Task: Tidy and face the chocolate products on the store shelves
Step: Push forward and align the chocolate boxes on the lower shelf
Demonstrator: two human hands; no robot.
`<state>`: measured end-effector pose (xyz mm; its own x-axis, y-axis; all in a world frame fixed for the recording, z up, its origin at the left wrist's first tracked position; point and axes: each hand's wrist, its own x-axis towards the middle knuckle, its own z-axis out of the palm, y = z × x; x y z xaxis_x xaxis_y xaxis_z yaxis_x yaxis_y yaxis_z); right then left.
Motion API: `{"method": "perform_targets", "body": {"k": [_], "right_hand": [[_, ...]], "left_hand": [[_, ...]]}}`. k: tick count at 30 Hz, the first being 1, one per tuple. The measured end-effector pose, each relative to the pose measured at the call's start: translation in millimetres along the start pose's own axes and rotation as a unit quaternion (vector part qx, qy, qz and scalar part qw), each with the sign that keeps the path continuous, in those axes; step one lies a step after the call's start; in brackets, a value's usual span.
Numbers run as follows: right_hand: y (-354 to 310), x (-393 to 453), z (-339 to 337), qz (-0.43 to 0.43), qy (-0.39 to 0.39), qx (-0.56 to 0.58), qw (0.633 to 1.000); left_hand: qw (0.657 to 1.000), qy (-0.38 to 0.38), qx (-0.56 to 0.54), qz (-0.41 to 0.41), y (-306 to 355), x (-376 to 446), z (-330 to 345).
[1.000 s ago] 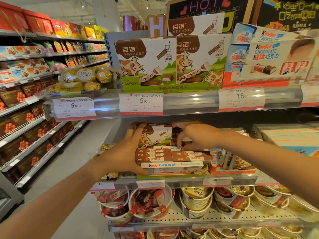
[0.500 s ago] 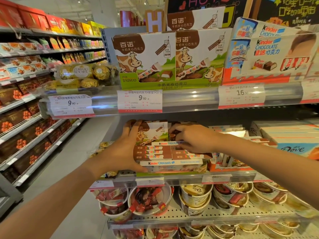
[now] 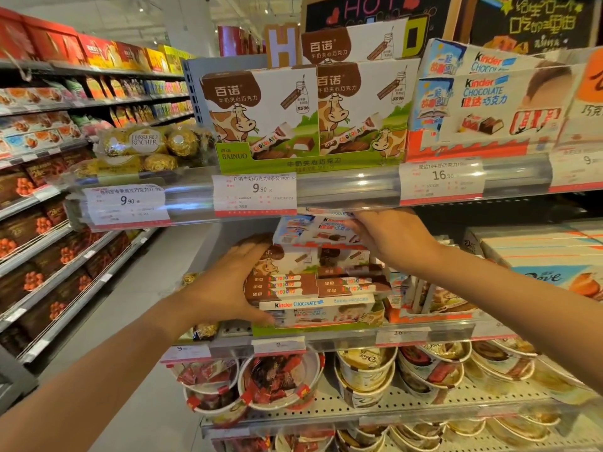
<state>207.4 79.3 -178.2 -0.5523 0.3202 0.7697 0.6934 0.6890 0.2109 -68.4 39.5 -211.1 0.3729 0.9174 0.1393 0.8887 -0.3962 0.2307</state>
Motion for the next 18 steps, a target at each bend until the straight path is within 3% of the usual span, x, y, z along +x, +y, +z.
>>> {"method": "perform_targets", "body": {"k": [2, 6, 10, 14, 18], "right_hand": [[4, -1, -4, -0.007, -0.001, -0.011, 1.000], [11, -4, -15, -0.054, -0.018, -0.064, 0.996], [23, -13, -21, -0.023, -0.055, -0.080, 0.995], [34, -22, -25, -0.021, -0.071, -0.126, 0.989], [51, -38, -35, -0.003, -0.072, -0.177, 0.982]], "left_hand": [[1.000, 0.002, 0.004, 0.017, 1, -2, 0], [0.990, 0.028, 0.126, 0.051, 10, -6, 1], [0.973, 0.071, 0.194, 0.105, 24, -4, 4], [0.975, 0.008, 0.199, 0.103, 46, 11, 8], [0.976, 0.013, 0.156, 0.152, 69, 29, 12]]}}
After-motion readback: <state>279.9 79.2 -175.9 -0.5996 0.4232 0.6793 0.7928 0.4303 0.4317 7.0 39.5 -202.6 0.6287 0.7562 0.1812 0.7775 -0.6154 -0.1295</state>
